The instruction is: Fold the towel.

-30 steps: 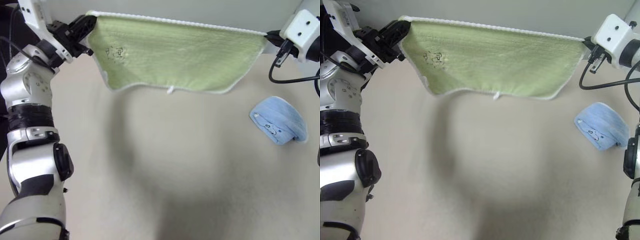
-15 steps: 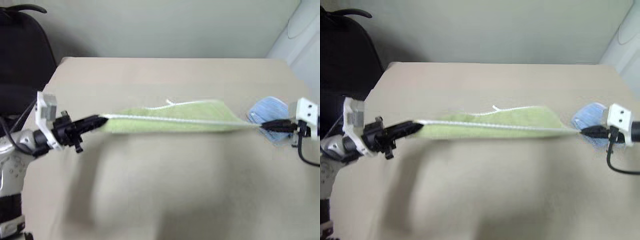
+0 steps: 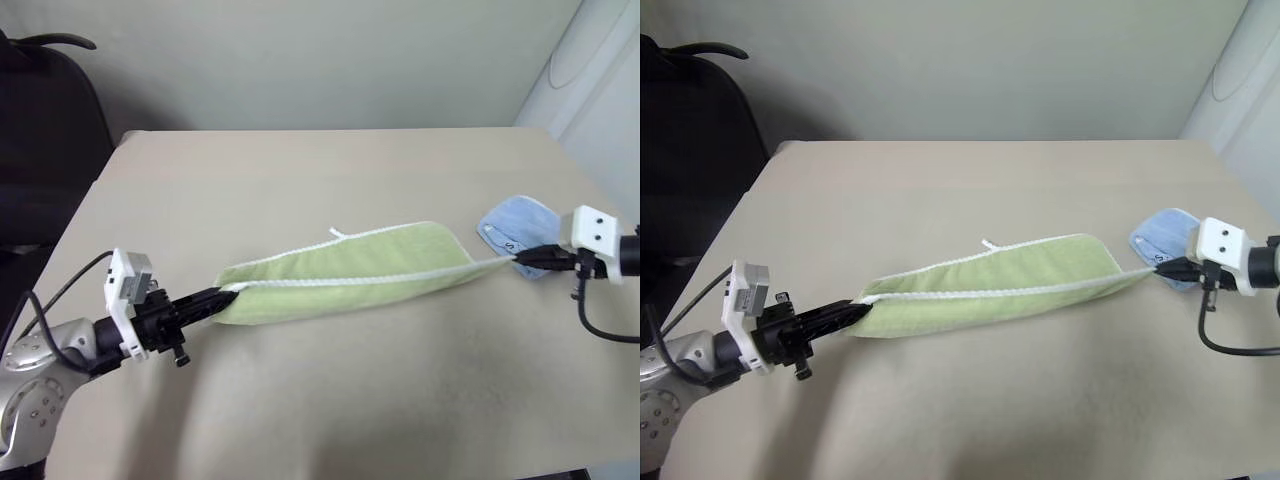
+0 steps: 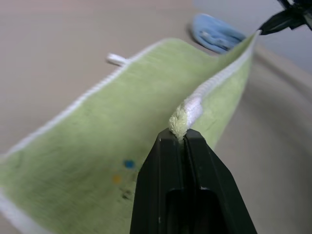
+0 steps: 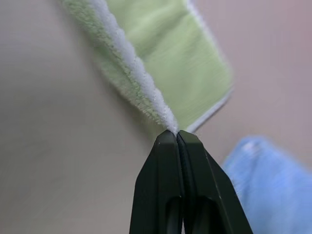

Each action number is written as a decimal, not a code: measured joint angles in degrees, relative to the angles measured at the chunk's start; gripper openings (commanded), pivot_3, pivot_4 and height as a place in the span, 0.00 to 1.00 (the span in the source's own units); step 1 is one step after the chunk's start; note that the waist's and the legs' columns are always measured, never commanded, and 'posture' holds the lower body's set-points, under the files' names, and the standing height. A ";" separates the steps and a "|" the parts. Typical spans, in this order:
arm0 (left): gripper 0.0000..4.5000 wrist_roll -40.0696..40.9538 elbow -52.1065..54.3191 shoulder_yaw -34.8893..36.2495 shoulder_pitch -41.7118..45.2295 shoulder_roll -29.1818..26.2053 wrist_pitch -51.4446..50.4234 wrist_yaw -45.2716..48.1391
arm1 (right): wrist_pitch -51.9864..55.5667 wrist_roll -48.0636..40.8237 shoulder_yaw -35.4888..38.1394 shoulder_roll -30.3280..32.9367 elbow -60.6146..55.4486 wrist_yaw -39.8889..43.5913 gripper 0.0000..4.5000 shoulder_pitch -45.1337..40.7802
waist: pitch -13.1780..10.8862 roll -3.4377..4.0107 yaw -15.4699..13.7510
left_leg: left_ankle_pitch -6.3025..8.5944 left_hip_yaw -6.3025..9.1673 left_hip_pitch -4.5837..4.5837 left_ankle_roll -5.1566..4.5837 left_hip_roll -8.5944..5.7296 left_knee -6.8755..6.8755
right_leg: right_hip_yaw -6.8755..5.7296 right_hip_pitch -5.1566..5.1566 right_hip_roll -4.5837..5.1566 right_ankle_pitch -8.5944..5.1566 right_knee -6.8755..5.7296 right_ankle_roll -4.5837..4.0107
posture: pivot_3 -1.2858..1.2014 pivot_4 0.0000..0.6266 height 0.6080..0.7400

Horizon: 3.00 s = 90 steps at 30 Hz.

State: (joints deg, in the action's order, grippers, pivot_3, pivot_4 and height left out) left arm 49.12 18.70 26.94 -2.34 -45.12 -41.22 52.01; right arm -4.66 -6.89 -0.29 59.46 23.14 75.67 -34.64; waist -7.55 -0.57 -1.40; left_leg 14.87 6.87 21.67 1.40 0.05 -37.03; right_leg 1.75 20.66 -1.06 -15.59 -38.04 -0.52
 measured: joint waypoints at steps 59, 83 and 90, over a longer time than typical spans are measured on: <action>1.00 -11.98 3.25 -8.50 2.63 5.62 11.70 -5.65 | 75.65 -29.58 31.40 -29.90 -19.68 -43.03 0.99 4.29 | 0.09 -0.06 0.38 | -0.83 0.11 0.68 0.95 0.07 0.78 | -0.09 1.01 -0.09 0.24 -0.02 -0.42 | 0.52 0.24 1.00; 1.00 -11.76 6.88 -14.15 2.80 7.79 11.25 -7.02 | 70.36 -31.35 39.03 -39.66 2.42 -58.18 0.99 -5.67 | 0.21 -0.27 0.83 | -0.44 0.15 0.19 0.35 0.03 0.59 | -0.04 0.50 -0.10 0.29 0.09 -0.32 | 0.52 0.24 1.00; 1.00 -11.76 7.33 -14.15 2.29 8.07 11.25 -7.54 | 64.60 -31.09 37.88 -39.68 8.22 -58.73 0.70 -7.50 | 0.32 -0.43 0.89 | -0.43 0.15 0.22 0.34 0.03 0.58 | -0.04 0.50 -0.09 0.29 0.09 -0.33 | 0.52 0.24 1.00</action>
State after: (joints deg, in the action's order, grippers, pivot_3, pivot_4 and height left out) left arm 37.36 26.03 12.79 -0.05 -37.05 -29.97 44.47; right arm 59.94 -37.98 37.59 19.78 31.36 16.93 -42.14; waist -7.23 -1.00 -0.51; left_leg 14.44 7.01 21.88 1.74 0.08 -36.45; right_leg 1.71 21.15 -1.15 -15.30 -37.95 -0.85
